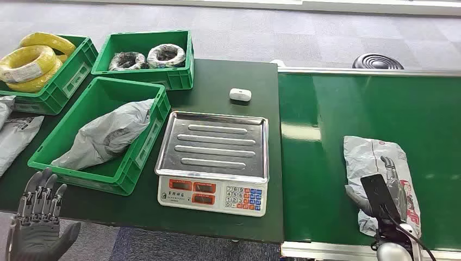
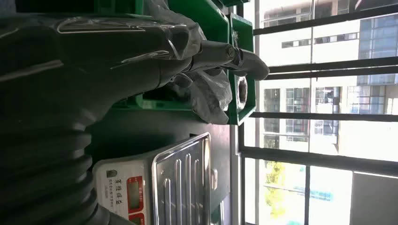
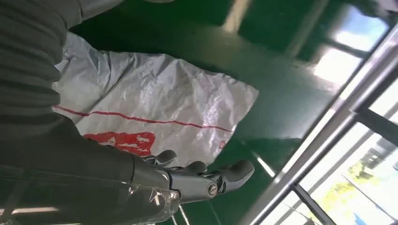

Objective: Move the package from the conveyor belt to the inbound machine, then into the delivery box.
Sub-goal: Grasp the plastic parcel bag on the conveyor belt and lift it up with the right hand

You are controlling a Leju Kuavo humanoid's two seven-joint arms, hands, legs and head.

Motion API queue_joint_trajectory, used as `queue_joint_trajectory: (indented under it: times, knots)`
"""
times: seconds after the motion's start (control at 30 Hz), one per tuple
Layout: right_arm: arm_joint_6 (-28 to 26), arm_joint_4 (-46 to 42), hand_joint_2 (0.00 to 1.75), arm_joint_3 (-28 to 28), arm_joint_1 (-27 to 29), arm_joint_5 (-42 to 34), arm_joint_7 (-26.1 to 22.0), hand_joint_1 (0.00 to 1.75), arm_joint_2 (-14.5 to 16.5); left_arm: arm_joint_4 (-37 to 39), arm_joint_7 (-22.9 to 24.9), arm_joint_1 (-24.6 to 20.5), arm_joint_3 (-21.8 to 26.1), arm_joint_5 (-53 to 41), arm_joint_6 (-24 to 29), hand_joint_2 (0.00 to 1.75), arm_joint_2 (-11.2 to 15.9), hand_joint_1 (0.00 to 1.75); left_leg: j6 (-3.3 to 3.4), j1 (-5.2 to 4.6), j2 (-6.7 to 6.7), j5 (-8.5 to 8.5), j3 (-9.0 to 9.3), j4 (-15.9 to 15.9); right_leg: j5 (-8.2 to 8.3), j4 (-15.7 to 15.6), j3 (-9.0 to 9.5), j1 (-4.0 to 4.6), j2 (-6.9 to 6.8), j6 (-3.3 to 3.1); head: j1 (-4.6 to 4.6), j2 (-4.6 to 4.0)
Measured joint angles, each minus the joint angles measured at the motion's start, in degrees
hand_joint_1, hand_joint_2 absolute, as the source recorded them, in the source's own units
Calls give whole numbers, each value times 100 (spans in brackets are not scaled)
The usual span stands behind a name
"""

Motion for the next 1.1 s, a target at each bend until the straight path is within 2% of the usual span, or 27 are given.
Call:
queue_joint_trajectory:
  times: [0.17, 0.37, 0.5, 0.73, 1.0, 1.1]
  knots:
    - [319, 1191, 175, 72, -653, 471, 617, 0, -236, 66, 192, -87, -294, 260, 240, 175, 222, 0, -1, 0, -7, 1, -2, 1, 0, 0, 2, 0, -4, 0, -1, 0]
    - [957, 2416, 175, 407, -1166, 1127, 1353, 3, -437, 129, 299, -204, -542, 328, 469, 175, 407, 0, -1, 0, -10, 1, -6, 1, 0, 1, 0, 0, -7, 0, -1, 0]
    - [1102, 3036, 175, 762, -1606, 1738, 1803, 173, -482, 152, 335, -269, -635, 331, 634, 175, 450, 0, -1, 1, -6, 2, 0, 1, 0, 1, 5, 1, -5, 1, -1, 0]
    - [997, 3853, 175, 1311, -2365, 2461, 2346, 175, -408, 155, 328, -226, -678, 329, 864, 175, 471, 0, 4, -1, -6, 6, 11, 2, 3, 1, 19, -1, -5, 4, -1, 0]
    - [872, 4180, 175, 1467, -2739, 2574, 2367, 175, -258, 153, 323, -214, -664, 332, 973, 175, 470, 0, 3, 2, -8, 7, 3, 1, 3, 5, 12, 3, -5, 3, -1, 0]
    - [578, 4188, 175, 1473, -2806, 2589, 2301, 175, -156, 133, 311, -193, -664, 338, 1047, 175, 469, 0, 2, 2, -8, 8, -3, 1, 3, 6, 8, 3, -5, 3, -1, 0]
